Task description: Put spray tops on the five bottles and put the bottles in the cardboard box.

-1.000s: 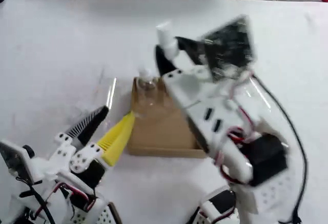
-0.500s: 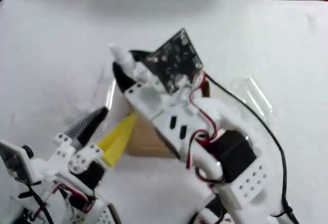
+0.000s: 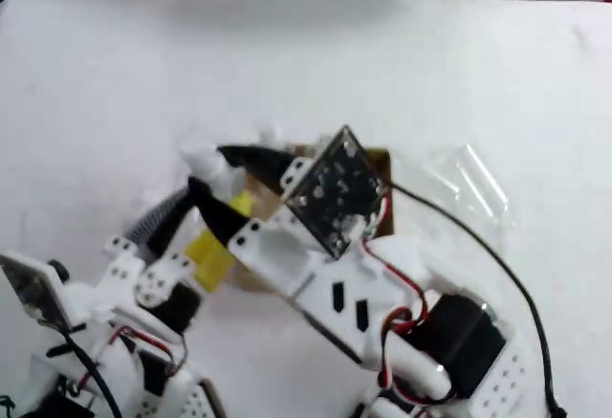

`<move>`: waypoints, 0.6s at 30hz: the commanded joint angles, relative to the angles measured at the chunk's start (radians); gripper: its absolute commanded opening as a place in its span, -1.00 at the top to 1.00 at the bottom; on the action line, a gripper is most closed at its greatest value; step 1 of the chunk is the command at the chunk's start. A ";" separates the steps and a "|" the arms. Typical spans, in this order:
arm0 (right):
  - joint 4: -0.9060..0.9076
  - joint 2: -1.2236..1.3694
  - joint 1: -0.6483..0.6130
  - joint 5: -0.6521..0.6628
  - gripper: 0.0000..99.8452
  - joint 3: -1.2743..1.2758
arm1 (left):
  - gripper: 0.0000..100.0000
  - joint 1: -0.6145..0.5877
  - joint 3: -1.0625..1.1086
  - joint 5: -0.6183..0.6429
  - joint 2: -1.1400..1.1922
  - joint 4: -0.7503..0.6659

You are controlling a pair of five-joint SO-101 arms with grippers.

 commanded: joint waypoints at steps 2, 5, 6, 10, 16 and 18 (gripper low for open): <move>-0.018 -0.070 -0.007 -0.009 0.97 0.043 | 0.58 -0.031 0.006 0.011 0.007 -0.032; -0.024 -0.107 -0.007 -0.009 0.97 0.049 | 0.58 -0.031 0.015 0.009 0.007 -0.034; -0.024 -0.117 -0.007 -0.009 0.97 0.049 | 0.58 -0.031 0.023 0.008 0.007 -0.043; -0.024 -0.140 -0.005 -0.005 0.97 0.054 | 0.58 -0.031 0.061 0.005 0.007 -0.086; -0.024 -0.128 0.048 -0.006 0.97 0.055 | 0.58 -0.033 0.063 0.005 0.007 -0.087; -0.019 -0.128 0.087 -0.008 0.97 0.057 | 0.58 -0.045 0.063 0.005 0.007 -0.087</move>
